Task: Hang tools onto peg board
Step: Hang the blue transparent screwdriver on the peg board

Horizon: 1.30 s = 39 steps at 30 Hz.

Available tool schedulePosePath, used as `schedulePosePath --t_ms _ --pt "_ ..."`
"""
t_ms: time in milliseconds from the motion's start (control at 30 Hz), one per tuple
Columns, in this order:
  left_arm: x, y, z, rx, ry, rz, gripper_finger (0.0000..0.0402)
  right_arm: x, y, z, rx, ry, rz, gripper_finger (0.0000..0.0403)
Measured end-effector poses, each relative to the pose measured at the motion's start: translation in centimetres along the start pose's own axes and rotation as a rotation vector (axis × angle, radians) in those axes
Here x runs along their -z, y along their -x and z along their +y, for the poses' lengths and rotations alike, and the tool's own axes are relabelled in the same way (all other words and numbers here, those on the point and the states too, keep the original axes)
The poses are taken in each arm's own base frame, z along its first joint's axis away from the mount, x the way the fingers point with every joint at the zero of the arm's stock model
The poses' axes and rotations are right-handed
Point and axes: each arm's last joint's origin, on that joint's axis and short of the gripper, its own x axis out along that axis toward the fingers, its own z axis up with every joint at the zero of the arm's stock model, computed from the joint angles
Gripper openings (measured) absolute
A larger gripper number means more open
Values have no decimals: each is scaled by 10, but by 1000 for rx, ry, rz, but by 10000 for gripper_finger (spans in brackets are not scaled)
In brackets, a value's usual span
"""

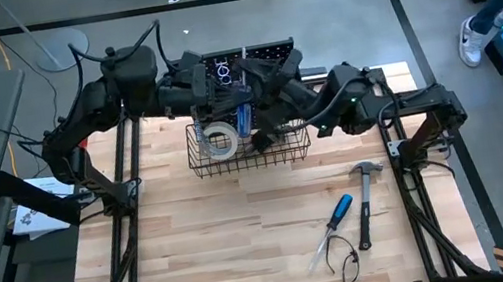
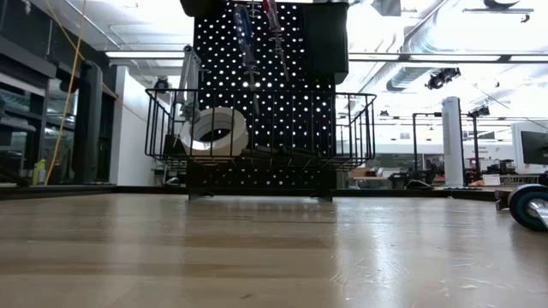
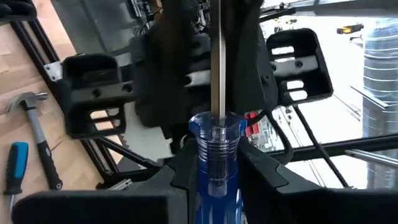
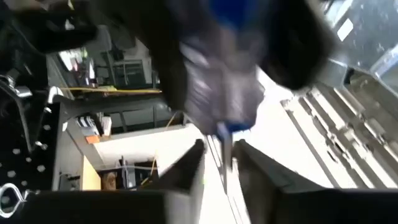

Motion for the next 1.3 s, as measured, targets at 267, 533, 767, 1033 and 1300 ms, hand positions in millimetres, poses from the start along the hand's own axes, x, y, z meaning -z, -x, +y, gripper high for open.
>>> schedulePosePath --t_ms 267,533,767,1033,1300 --pt "-5 1 1 -4 3 -17 71 1 0 -1 -4 -17 21 15" --pt "-13 1 3 -8 4 -55 95 3 0 0 -17 -51 80 4" --pt "-37 10 1 42 -45 -169 220 8 5 -8 -13 -98 120 2" --pt "-63 57 -23 217 -438 -310 261 36 14 -30 -41 -475 177 1" --pt "-42 71 -18 -118 -1432 -313 263 85 20 -72 -446 -1396 65 1"
